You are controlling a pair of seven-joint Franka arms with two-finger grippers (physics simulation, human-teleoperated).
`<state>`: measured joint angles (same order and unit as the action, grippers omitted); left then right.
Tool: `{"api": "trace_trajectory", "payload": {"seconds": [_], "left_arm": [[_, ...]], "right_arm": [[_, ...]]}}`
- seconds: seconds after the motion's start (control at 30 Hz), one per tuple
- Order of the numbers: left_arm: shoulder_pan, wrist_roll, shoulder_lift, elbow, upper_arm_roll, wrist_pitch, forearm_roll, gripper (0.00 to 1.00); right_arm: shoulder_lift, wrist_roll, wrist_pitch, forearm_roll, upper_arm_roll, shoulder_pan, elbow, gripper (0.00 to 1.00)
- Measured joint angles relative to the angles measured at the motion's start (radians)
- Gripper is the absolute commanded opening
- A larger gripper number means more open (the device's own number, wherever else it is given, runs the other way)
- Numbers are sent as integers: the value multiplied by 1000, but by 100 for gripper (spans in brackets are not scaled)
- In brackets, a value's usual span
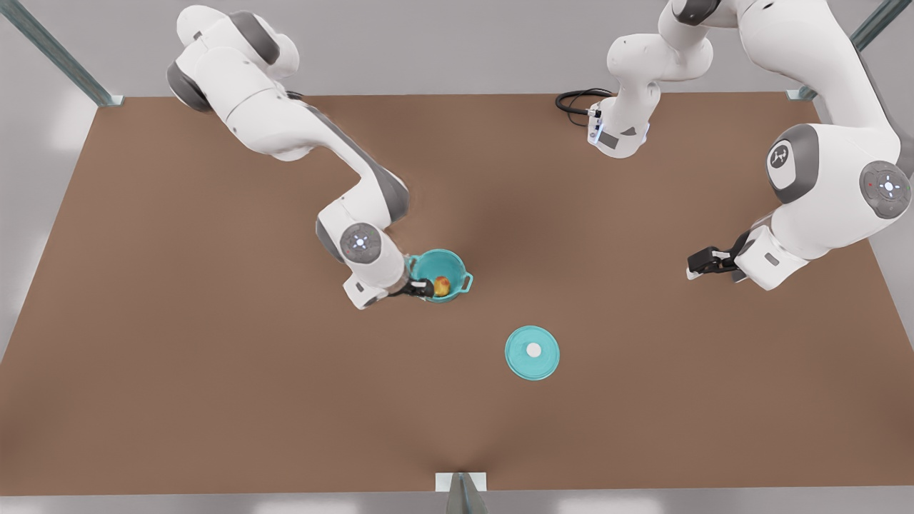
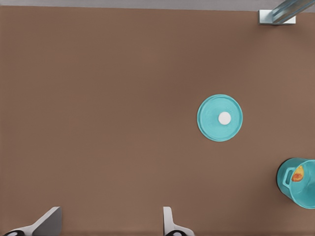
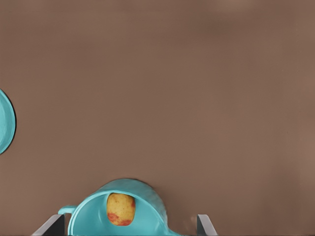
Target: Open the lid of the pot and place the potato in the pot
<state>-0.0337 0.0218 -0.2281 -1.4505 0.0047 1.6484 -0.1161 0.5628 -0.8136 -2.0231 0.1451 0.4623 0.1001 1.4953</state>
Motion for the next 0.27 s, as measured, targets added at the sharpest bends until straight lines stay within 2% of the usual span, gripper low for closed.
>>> {"api": "trace_trajectory", "payload": {"seconds": [0.13, 0.27], "left_arm": [[0, 1, 0, 0, 1, 0, 1, 100], [0, 2, 0, 0, 0, 0, 1, 100]], "right_arm": [[-187, 149, 140, 10, -12, -459, 71, 100], [-243, 303, 209, 10, -22, -535, 91, 100]]}}
